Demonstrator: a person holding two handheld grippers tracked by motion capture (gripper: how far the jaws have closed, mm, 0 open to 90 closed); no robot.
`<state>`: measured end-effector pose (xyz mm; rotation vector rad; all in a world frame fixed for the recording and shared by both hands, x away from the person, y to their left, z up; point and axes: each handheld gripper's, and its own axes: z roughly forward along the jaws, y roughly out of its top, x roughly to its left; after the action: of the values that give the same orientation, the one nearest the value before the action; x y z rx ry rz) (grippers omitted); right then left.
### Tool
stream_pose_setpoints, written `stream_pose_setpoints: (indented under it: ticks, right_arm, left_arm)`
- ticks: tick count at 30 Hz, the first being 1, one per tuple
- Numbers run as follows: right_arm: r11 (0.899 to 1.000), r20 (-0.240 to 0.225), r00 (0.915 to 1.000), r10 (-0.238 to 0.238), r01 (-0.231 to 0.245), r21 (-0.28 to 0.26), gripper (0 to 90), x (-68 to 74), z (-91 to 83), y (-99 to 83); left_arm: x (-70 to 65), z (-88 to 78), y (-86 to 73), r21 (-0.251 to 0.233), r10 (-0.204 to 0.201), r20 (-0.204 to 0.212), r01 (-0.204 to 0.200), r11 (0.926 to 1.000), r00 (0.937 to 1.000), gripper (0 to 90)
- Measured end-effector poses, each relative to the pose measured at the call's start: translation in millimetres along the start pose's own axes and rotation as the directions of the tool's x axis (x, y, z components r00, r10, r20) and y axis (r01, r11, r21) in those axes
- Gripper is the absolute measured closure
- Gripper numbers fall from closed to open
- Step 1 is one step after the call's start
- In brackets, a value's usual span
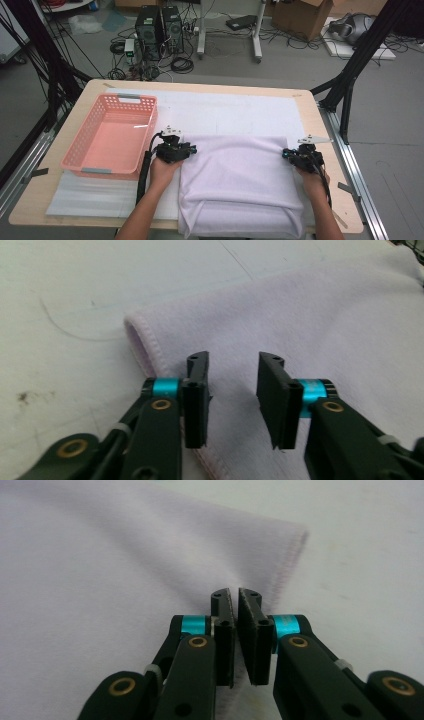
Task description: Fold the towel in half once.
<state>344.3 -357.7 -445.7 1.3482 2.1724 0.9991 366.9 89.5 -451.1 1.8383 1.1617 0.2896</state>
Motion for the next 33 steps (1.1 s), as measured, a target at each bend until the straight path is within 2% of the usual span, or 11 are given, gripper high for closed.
stream_pose_setpoints:
  ticks: [3, 5, 7, 8, 11, 16, 20, 24, 27, 28, 33]
  right_arm:
    - [1.0, 0.053, 0.9984, -0.019, 0.019, 0.011, 87.1, 0.3, -2.8, 0.7]
    - [1.0, 0.039, 0.9992, 0.0, 0.0, 0.005, 77.0, -0.8, -3.8, 2.4]
    - [0.999, 0.04, 0.9989, 0.023, -0.022, -0.028, 67.2, -5.4, -4.1, 4.9]
    - [0.999, 0.037, 0.9986, 0.038, -0.037, -0.035, 63.3, -7.1, -3.3, 6.0]
    - [0.997, 0.03, 0.9971, 0.07, -0.069, -0.043, 55.7, -15.9, 4.2, 11.6]
    - [0.997, -0.003, 0.9975, 0.071, -0.071, 0.003, 50.4, -22.9, 22.3, 20.5]
    - [0.999, -0.007, 0.9994, 0.032, -0.032, 0.001, 54.8, -20.1, 28.8, 25.3]
    - [1.0, -0.033, 0.999, 0.031, -0.031, 0.004, 66.0, -19.0, 29.1, 25.5]
    - [0.999, -0.066, 0.9967, 0.047, -0.046, 0.012, 79.3, -18.6, 28.2, 25.7]
    - [0.999, -0.076, 0.9961, 0.044, -0.043, 0.015, 80.4, -17.7, 28.1, 25.7]
    - [0.998, -0.107, 0.9921, 0.065, -0.063, 0.017, 85.8, -19.2, 24.0, 25.2]
  left_arm:
    - [1.6, 2.5, 1.4, -0.012, 0.0, -0.015, 0.0, 0.9999, 0.9999, 62.5]
    - [3.5, 2.4, 1.7, -0.027, -0.008, -0.025, 0.008, 0.9996, 0.9997, 59.6]
    - [3.8, 0.6, 2.7, -0.055, 0.003, -0.072, -0.007, 0.9985, 0.9974, 50.2]
    - [6.4, 0.0, 3.4, -0.068, -0.019, -0.088, 0.013, 0.9976, 0.996, 47.4]
    - [14.2, 2.3, 3.8, -0.065, -0.094, -0.081, 0.089, 0.9939, 0.9923, 43.4]
    - [16.4, 9.1, 8.2, -0.026, -0.088, -0.068, 0.086, 0.9959, 0.9938, 43.3]
    - [11.3, 13.9, 10.7, -0.005, -0.028, -0.091, 0.028, 0.9996, 0.9955, 53.7]
    - [10.9, 15.3, 11.7, 0.004, -0.002, -0.102, 0.003, 1.0, 0.9948, 66.4]
    - [10.2, 16.3, 11.6, 0.013, 0.011, -0.057, -0.011, 0.9999, 0.9983, 78.6]
    - [8.6, 16.7, 11.6, 0.018, 0.037, -0.053, -0.036, 0.9992, 0.9979, 79.0]
    - [7.7, 13.7, 13.8, -0.012, 0.041, -0.037, -0.042, 0.999, 0.9985, 83.7]
